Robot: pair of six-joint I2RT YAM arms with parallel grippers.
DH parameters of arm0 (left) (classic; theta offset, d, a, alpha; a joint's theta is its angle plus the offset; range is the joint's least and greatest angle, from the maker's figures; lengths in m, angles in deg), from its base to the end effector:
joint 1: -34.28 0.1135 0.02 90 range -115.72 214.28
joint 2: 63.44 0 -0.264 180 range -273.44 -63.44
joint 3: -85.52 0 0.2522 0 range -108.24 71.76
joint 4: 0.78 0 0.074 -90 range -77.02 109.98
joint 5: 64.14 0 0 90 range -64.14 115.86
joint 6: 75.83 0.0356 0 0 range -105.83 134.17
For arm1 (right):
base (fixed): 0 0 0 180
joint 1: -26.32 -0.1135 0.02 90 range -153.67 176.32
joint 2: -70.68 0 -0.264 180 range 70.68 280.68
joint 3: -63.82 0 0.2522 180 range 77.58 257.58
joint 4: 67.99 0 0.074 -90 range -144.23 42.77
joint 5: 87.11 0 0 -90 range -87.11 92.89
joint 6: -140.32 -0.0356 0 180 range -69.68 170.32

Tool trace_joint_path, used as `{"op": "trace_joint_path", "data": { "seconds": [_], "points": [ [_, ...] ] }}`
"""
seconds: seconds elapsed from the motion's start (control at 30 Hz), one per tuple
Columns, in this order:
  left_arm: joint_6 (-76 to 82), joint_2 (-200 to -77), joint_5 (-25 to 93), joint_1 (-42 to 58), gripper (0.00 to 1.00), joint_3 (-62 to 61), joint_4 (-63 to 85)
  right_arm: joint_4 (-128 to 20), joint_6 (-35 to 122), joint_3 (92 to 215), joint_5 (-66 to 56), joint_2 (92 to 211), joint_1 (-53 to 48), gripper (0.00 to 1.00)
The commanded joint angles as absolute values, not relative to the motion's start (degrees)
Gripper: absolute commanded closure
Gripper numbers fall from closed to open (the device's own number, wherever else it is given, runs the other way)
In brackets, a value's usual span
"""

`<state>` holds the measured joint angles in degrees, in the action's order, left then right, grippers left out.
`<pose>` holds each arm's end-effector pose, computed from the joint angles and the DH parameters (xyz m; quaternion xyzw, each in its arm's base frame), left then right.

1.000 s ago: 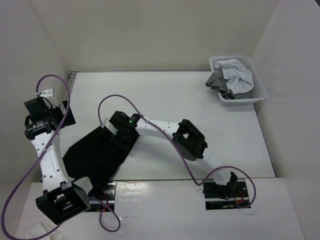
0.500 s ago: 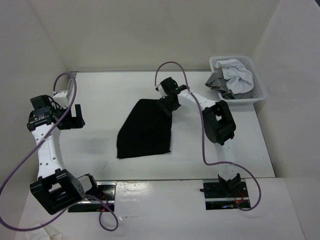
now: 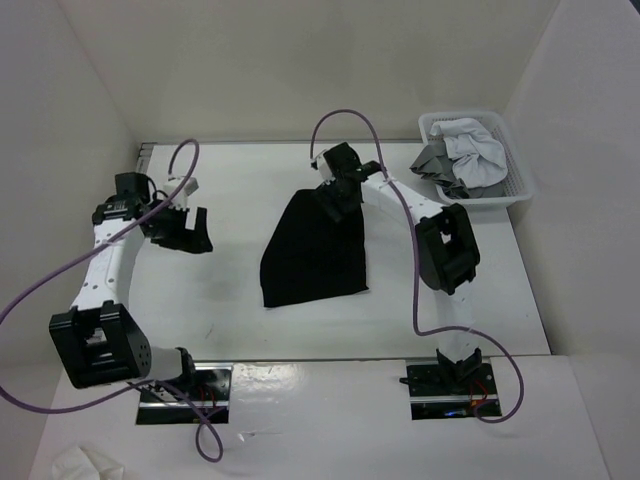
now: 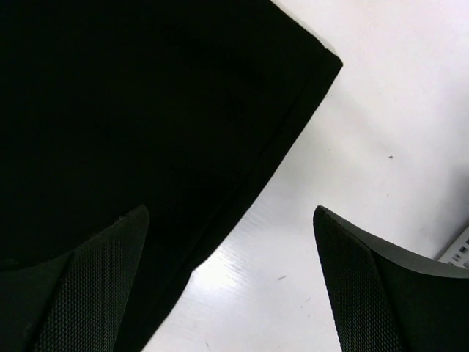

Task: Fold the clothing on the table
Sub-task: Flatten the skirt out

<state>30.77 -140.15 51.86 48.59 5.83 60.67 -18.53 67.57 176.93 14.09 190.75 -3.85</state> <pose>0.2622 0.0508 0.2932 0.0798 0.9363 -0.1381 0.3128 0.4036 0.2266 0.2207 -0.3573 0.8837 -0.0605 0.2962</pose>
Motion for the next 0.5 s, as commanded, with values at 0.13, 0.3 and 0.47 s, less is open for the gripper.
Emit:
{"op": "trace_joint_path", "data": {
  "seconds": [0.13, 0.3, 0.47],
  "points": [
    [30.6, -146.1, 54.2, 38.3, 0.00, 4.0, 62.3, -11.4, 67.7, 177.9, 9.5, 178.2, -2.7, 0.03],
    [28.7, -151.5, 55.4, 35.3, 0.00, 3.0, 62.3, -14.0, 67.7, 169.0, 8.8, 174.0, -0.4, 0.04],
    [29.3, -159.0, 59.1, 32.4, 0.00, -0.3, 66.3, -14.0, 67.7, 163.2, 9.9, 170.9, 0.1, 0.07]
  ]
}}
